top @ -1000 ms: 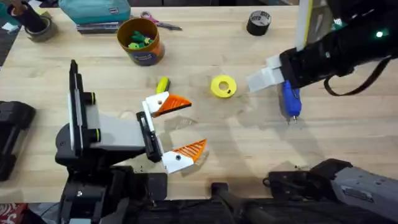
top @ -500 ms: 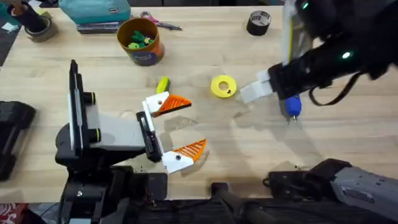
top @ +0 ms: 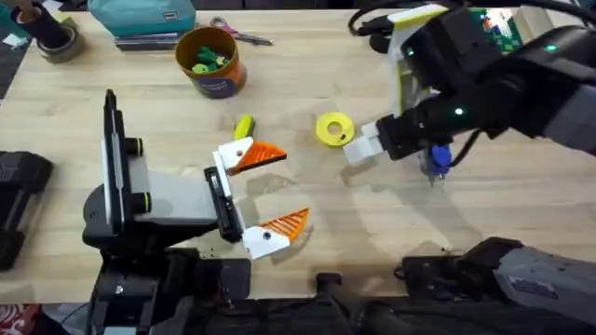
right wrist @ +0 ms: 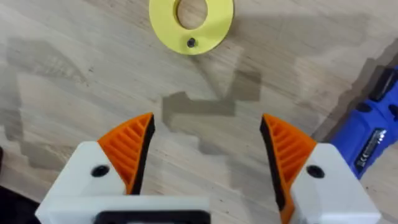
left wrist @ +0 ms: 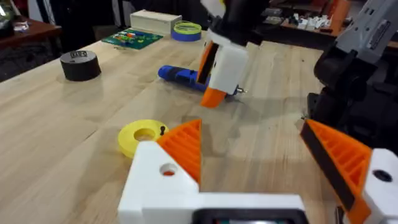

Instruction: Pick up the gripper from the table and insert it into the empty holder that is missing its gripper. Then pick up a screw, insert it into the mounting hole, and use the screwdriver to tighten it. Finally, clean up the table by picking up the vegetable and placing it into the bucket.

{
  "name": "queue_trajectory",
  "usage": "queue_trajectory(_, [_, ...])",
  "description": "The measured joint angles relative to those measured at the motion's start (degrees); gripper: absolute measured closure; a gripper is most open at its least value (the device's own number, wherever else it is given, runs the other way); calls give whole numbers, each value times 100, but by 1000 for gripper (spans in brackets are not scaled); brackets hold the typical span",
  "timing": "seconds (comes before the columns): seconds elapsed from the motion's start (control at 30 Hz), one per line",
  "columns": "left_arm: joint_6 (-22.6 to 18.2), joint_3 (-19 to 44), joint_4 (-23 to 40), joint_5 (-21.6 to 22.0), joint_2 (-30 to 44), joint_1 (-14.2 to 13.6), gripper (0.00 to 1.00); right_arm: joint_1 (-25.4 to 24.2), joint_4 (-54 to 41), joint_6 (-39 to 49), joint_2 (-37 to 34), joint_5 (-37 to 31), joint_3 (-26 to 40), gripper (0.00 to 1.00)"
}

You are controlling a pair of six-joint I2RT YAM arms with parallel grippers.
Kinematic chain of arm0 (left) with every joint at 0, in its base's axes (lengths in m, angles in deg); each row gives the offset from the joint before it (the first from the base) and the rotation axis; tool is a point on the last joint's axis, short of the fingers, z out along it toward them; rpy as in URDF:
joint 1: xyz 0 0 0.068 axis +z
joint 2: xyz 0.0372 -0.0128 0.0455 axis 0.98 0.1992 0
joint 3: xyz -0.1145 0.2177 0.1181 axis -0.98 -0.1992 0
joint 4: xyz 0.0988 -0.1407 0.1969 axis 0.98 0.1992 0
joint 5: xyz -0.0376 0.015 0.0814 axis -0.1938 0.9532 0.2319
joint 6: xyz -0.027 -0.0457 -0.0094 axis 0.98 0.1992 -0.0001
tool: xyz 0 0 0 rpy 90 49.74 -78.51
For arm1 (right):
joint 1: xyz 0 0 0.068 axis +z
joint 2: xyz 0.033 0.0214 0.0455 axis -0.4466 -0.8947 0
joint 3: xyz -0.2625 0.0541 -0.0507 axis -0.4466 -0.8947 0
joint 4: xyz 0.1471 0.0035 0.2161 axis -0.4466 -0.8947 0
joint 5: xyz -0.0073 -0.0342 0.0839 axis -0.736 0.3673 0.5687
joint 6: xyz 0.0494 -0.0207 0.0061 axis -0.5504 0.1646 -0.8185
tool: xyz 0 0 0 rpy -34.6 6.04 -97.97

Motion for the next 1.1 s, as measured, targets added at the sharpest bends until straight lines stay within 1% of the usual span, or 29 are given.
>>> queue_trajectory(0.27, [0, 0, 0, 0, -2, 0, 15, 0, 178, -24, -592, 2, 28, 6])
queue_trajectory(0.6, [2, 0, 0, 0, 0, 0, 15, 0, 257, -44, -1326, 2, 528, 6])
queue_trajectory(0.93, [0, 0, 0, 0, -2, 0, 15, 79, 357, -44, -1861, 0, 963, 7])
queue_trajectory(1.1, [2, 0, 0, 0, 0, 0, 15, 118, 460, -44, -2084, 2, 1054, 7])
